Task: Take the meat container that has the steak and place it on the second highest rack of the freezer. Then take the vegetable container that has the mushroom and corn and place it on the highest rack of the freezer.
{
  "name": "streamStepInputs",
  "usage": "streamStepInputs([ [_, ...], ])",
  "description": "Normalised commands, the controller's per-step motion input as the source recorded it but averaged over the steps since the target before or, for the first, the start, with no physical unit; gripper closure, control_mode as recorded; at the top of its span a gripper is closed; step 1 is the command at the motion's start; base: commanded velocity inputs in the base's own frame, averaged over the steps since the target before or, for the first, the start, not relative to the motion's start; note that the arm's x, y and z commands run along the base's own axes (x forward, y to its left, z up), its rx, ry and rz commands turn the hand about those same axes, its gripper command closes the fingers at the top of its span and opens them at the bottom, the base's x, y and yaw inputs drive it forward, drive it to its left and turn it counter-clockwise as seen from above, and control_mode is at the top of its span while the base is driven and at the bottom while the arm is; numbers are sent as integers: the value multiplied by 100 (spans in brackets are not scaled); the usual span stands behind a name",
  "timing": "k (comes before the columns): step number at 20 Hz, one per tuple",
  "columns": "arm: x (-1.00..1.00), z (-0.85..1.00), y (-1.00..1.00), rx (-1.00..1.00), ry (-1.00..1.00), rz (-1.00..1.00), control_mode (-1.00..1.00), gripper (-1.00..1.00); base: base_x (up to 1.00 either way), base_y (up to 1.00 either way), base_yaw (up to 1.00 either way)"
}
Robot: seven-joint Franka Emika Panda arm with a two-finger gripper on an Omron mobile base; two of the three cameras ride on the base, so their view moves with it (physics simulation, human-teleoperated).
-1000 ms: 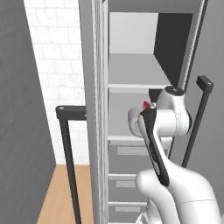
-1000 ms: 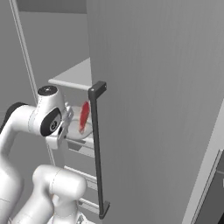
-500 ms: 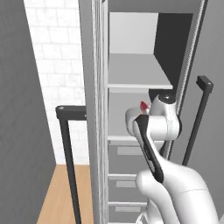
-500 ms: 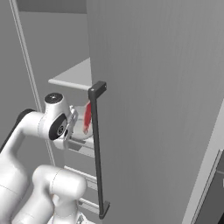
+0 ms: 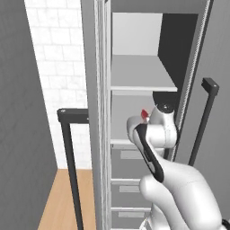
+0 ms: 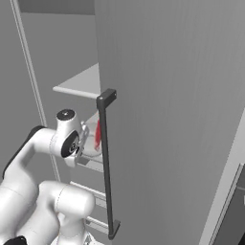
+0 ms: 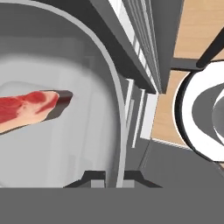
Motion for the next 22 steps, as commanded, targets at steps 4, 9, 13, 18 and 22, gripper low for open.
streamStepInputs([
  [4,20,-23,0,0,0,0,-100,100,0,0,0],
  [9,33,-4,0,0,0,0,-100,100,0,0,0],
  [13,60,0,0,0,-2,-4,-100,100,0,0,0],
  [18,54,0,0,0,-1,-2,-100,100,0,0,0],
  [22,30,-13,0,0,-9,0,-100,100,0,0,0],
])
